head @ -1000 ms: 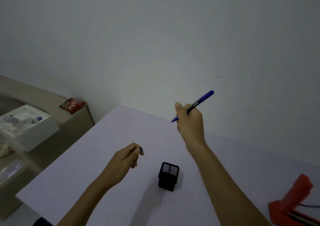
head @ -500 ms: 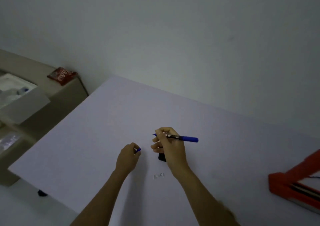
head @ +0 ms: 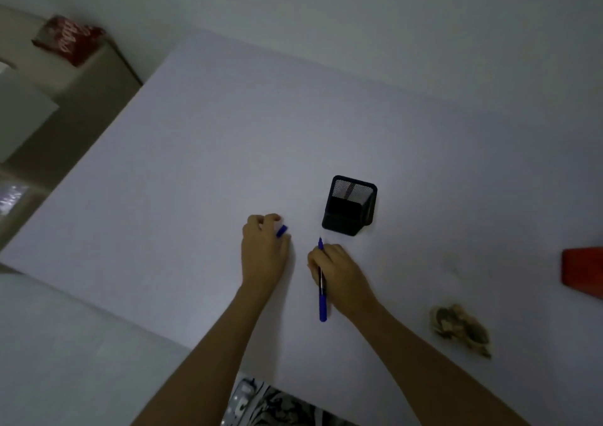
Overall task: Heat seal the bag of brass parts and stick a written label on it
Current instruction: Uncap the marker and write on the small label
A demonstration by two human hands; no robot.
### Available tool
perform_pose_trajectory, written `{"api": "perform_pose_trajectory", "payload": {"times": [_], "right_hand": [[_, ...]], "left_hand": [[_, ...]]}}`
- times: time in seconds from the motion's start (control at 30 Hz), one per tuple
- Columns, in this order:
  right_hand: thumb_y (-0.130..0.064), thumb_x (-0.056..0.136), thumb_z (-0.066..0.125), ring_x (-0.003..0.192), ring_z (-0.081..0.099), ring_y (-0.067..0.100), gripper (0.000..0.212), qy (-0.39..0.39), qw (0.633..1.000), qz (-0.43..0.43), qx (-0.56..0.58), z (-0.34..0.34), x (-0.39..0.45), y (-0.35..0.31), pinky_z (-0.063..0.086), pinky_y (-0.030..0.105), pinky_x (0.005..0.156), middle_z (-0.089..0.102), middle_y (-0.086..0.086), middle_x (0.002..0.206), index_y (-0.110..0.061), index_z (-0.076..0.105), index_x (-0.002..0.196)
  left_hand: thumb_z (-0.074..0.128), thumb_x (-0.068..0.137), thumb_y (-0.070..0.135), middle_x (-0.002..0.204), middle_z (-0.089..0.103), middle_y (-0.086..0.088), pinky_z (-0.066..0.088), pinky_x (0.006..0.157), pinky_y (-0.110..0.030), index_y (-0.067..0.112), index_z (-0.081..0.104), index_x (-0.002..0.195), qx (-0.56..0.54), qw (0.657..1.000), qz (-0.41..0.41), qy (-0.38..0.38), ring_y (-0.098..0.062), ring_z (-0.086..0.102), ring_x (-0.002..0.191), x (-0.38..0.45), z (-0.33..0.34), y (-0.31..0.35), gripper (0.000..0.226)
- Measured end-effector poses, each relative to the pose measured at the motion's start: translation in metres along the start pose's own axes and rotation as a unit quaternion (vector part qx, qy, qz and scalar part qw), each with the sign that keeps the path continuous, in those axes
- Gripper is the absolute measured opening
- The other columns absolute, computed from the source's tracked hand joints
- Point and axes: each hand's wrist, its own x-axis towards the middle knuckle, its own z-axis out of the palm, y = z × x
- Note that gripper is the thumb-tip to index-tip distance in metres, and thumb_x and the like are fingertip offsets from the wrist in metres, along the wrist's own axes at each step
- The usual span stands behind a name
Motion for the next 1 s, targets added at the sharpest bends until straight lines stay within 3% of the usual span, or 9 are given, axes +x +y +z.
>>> {"api": "perform_pose_trajectory", "payload": {"times": [0.1,0.23,0.3,0.37,0.47,0.63,0.77,0.9,1.0], "right_hand": [[-0.003,0.082,0.062,0.067,0.044,0.013,0.006,0.028,1.000,-0.007,0.008,0.005,-0.001,0.001,0.028,0.014,0.067,0.056,0.006,0.070,-0.008,0.060,0.079],[-0.003,0.079,0.072,0.072,0.059,0.019,0.016,0.045,0.999,0.009,0.020,0.017,-0.008,0.005,0.047,0.020,0.069,0.066,0.010,0.080,-0.002,0.068,0.095],[-0.012,0.086,0.062,0.073,0.062,0.021,0.016,0.058,0.998,0.012,0.022,0.018,-0.009,0.002,0.053,0.026,0.069,0.068,0.009,0.081,-0.003,0.069,0.096],[-0.016,0.088,0.055,0.074,0.059,0.017,0.019,0.070,0.996,0.040,0.038,0.018,-0.007,-0.002,0.051,0.023,0.069,0.067,0.007,0.081,-0.005,0.069,0.093],[-0.010,0.089,0.051,0.076,0.049,0.007,0.016,0.087,0.983,0.131,0.093,0.016,-0.004,-0.010,0.043,0.018,0.069,0.060,0.001,0.083,-0.005,0.067,0.089],[-0.019,0.089,0.042,0.073,0.055,0.013,0.027,0.121,0.968,0.167,0.145,0.013,0.004,-0.019,0.043,0.012,0.069,0.063,0.008,0.081,-0.006,0.066,0.085],[-0.015,0.090,0.046,0.073,0.059,0.016,0.022,0.165,0.958,0.165,0.166,0.004,0.009,-0.021,0.049,0.018,0.068,0.064,0.009,0.082,-0.005,0.065,0.086],[-0.014,0.090,0.048,0.072,0.060,0.017,0.019,0.186,0.958,0.151,0.157,-0.005,0.015,-0.023,0.051,0.018,0.068,0.065,0.010,0.081,-0.004,0.064,0.085],[-0.011,0.089,0.047,0.068,0.056,0.013,0.019,0.167,0.966,0.149,0.132,-0.006,0.014,-0.021,0.048,0.016,0.063,0.061,0.009,0.078,-0.004,0.063,0.084]], "left_hand": [[0.062,0.088,0.008,0.107,0.055,-0.011,0.043,0.075,-0.023,0.007,0.060,0.112,-0.026,0.998,0.042,0.027,-0.020,0.053,0.094,-0.016,0.000,0.013,0.024],[0.057,0.092,0.009,0.109,0.056,-0.006,0.039,0.073,-0.009,0.007,0.060,0.109,-0.082,0.995,0.056,-0.022,-0.009,0.052,0.089,-0.035,0.009,0.024,0.018],[0.055,0.092,0.007,0.108,0.058,-0.005,0.038,0.069,-0.002,0.005,0.060,0.106,-0.105,0.993,0.040,-0.038,-0.004,0.051,0.084,-0.038,0.013,0.026,0.015],[0.054,0.092,0.005,0.104,0.060,-0.005,0.037,0.070,0.002,0.005,0.060,0.105,-0.125,0.991,0.019,-0.051,0.001,0.049,0.075,-0.039,0.016,0.025,0.015],[0.054,0.092,0.006,0.096,0.063,-0.006,0.041,0.068,-0.003,0.006,0.061,0.106,-0.136,0.988,0.001,-0.078,-0.003,0.053,0.074,-0.040,0.022,0.025,0.016],[0.050,0.094,0.007,0.095,0.066,-0.001,0.045,0.069,-0.007,0.009,0.063,0.109,-0.195,0.975,-0.038,-0.103,-0.006,0.060,0.080,-0.035,0.022,0.030,0.020],[0.048,0.097,0.010,0.093,0.065,0.005,0.047,0.070,-0.004,0.011,0.064,0.110,-0.277,0.949,-0.088,-0.123,0.001,0.061,0.080,-0.029,0.017,0.035,0.021],[0.051,0.096,0.013,0.092,0.068,0.005,0.053,0.070,-0.012,0.012,0.065,0.110,-0.326,0.922,-0.145,-0.150,-0.005,0.065,0.084,-0.022,0.016,0.037,0.020],[0.051,0.095,0.009,0.091,0.068,0.002,0.051,0.063,-0.007,0.008,0.065,0.114,-0.321,0.920,-0.148,-0.171,-0.006,0.065,0.080,-0.020,0.014,0.040,0.023]]}}
